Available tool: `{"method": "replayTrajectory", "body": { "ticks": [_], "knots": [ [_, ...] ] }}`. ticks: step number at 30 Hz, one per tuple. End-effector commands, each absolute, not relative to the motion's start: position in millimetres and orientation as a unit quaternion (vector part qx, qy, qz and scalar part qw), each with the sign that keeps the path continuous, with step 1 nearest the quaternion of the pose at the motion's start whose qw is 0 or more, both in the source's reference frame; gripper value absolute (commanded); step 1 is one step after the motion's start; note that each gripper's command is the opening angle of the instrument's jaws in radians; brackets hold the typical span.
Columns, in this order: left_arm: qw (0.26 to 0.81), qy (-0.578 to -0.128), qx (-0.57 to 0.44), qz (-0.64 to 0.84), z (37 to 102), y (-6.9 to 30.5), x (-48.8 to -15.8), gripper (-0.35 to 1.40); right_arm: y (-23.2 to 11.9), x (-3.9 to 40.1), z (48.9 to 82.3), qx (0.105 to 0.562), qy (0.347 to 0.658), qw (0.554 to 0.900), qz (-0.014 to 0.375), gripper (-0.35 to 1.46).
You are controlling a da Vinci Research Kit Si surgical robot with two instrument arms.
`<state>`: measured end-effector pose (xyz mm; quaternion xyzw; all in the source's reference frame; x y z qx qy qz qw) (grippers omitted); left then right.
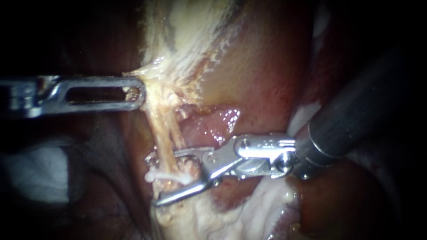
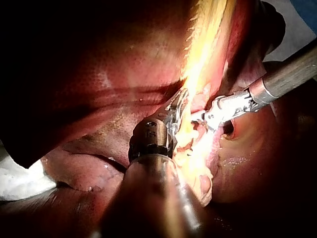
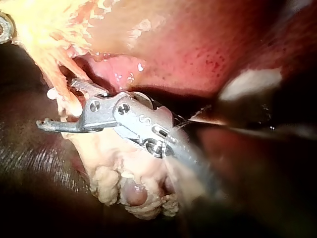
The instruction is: Going back first clip left tube
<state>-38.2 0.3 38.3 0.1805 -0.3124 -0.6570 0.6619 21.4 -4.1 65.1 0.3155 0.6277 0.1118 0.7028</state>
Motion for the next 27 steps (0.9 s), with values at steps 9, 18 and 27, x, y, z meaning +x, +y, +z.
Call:
{"method": "replayTrajectory", "body": {
  "ticks": [9, 18, 27],
  "knots": [
    [0.662, -0.313, 0.181, -0.656, 38.3, 0.3, -37.9, -0.35, -5.1, 15.6, 63.5, 0.326, 0.629, 0.699, 0.1, 0.6],
    [0.662, -0.313, 0.181, -0.656, 38.4, 0.3, -37.9, -0.35, -2.3, 8.2, 60.5, 0.277, 0.643, 0.711, 0.062, 0.6],
    [0.662, -0.313, 0.179, -0.657, 38.8, 0.1, -38.2, -0.35, 1.3, 2.5, 56.3, 0.222, 0.648, 0.728, 0.034, 0.6]
  ]
}}
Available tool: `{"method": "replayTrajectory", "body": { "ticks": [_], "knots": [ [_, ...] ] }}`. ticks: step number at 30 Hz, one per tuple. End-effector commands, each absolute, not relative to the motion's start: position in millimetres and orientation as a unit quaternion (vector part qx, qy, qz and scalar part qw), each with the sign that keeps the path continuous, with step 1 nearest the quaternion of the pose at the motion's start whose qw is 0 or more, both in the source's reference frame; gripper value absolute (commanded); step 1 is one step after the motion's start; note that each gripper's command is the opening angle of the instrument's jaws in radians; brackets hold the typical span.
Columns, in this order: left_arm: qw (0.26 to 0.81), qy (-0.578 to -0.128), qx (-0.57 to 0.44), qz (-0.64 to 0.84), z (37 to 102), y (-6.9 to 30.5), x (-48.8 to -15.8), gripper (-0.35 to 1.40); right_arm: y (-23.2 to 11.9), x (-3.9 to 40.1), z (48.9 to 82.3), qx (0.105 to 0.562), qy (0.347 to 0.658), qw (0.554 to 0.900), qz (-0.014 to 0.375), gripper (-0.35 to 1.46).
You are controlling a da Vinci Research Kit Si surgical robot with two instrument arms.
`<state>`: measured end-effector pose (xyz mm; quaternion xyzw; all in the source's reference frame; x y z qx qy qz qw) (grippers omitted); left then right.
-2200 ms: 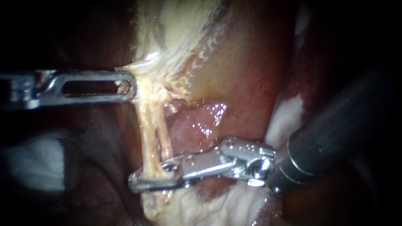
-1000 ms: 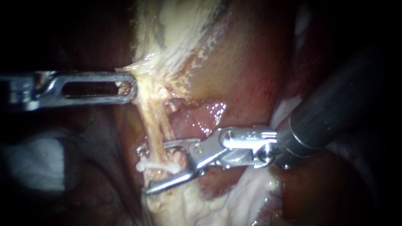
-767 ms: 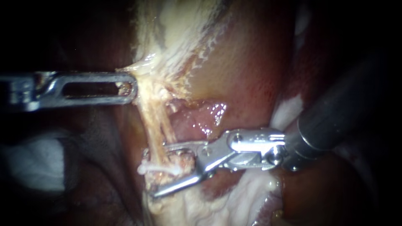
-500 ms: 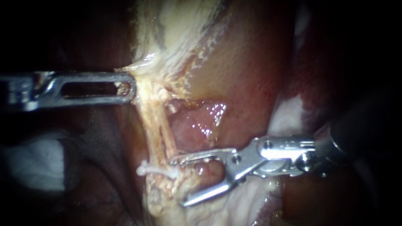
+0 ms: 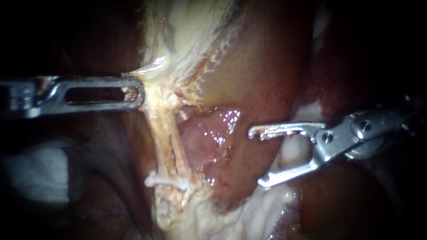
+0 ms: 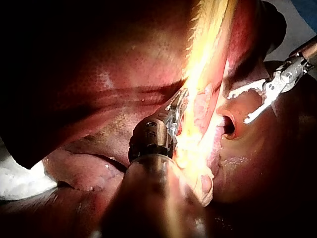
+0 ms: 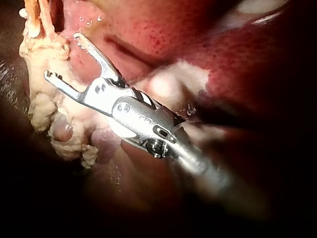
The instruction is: Going back first clip left tube
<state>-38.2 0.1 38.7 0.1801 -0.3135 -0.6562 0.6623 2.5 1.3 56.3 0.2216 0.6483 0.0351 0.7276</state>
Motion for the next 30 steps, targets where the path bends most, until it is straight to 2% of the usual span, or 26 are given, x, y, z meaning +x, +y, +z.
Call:
{"method": "replayTrajectory", "body": {
  "ticks": [1, 11, 17, 25, 30],
  "knots": [
    [0.662, -0.313, 0.179, -0.657, 38.8, 0.1, -38.3, -0.35, 1.5, 2.2, 55.8, 0.218, 0.648, 0.729, 0.032, 0.6],
    [0.663, -0.318, 0.18, -0.653, 41.4, -1.2, -39.9, -0.35, 1.9, 1.3, 54.8, 0.209, 0.652, 0.728, 0.019, 0.6],
    [0.67, -0.312, 0.188, -0.646, 44.9, -2.7, -42.6, -0.35, 1.9, 1.4, 54.9, 0.209, 0.652, 0.729, 0.019, 0.6],
    [0.673, -0.308, 0.196, -0.643, 47.1, -2.7, -46.2, -0.35, 1.8, 1.6, 54.9, 0.208, 0.652, 0.729, 0.02, 0.6],
    [0.673, -0.308, 0.198, -0.642, 47.1, -2.6, -46.8, -0.35, 1.8, 1.5, 54.9, 0.208, 0.653, 0.728, 0.02, 0.6]
  ]
}}
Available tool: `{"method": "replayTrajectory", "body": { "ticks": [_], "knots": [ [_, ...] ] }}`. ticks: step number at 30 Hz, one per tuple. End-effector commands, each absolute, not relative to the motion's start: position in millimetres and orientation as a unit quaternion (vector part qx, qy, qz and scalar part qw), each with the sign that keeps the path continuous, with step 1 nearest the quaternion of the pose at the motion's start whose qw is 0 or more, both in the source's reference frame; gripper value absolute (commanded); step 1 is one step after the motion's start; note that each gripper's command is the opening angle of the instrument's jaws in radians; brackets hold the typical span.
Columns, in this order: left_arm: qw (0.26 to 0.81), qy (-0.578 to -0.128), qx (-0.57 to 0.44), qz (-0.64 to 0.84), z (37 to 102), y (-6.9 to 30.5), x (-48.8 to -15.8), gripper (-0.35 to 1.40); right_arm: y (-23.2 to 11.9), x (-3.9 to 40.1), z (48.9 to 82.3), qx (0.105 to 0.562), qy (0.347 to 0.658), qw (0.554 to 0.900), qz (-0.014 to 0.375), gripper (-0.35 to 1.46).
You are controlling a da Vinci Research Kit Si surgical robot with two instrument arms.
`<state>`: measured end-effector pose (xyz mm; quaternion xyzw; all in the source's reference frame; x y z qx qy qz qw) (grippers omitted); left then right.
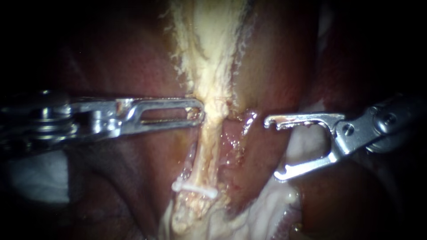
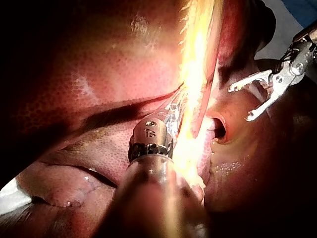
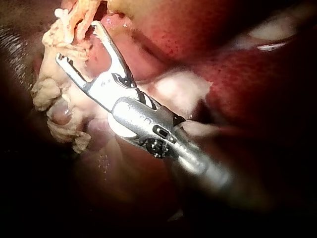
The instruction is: Going back first clip left tube
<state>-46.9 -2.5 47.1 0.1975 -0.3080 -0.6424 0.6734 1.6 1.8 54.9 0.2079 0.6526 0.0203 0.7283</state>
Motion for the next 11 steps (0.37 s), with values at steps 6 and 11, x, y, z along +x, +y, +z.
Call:
{"method": "replayTrajectory", "body": {
  "ticks": [6, 11],
  "knots": [
    [0.674, -0.308, 0.199, -0.642, 46.9, -2.5, -46.4, -0.35, 1.8, 1.5, 54.9, 0.207, 0.656, 0.726, 0.023, 0.6],
    [0.674, -0.308, 0.2, -0.641, 46.9, -2.5, -46.2, -0.35, 1.9, 1.5, 54.9, 0.206, 0.657, 0.724, 0.024, 0.6]
  ]
}}
